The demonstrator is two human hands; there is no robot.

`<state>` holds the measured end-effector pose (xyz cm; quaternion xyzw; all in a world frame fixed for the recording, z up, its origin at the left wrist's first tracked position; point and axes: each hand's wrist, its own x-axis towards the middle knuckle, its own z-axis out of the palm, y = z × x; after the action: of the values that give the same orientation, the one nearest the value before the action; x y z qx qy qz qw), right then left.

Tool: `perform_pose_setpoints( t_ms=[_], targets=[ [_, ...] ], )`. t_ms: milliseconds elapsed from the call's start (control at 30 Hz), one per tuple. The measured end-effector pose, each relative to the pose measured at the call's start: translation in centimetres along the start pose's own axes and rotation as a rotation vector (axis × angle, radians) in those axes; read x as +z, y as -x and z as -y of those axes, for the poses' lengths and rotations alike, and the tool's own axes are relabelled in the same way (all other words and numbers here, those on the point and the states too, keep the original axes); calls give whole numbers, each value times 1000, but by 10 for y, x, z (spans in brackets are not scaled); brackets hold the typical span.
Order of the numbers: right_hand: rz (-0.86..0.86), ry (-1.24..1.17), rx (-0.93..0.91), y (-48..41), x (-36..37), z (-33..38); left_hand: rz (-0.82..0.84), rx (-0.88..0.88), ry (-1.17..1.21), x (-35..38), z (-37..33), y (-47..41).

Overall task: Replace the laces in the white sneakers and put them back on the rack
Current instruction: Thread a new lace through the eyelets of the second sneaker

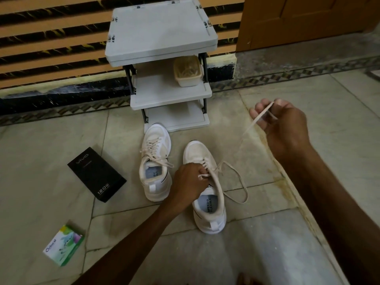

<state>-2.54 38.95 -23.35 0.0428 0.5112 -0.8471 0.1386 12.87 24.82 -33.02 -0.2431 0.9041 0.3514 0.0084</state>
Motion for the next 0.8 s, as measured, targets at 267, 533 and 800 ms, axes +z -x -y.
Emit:
perform_pose_setpoints(
  t_ms=[267,533,800],
  targets=[
    [715,1782,6,29,-27,-102,-59,140,-342,-6,6,-14],
    [551,893,180,44,-4,-57,-74,144,-314,-7,8,-13],
    [669,258,133,63,42,5,-105,135,-285,7,15,-11]
  ],
)
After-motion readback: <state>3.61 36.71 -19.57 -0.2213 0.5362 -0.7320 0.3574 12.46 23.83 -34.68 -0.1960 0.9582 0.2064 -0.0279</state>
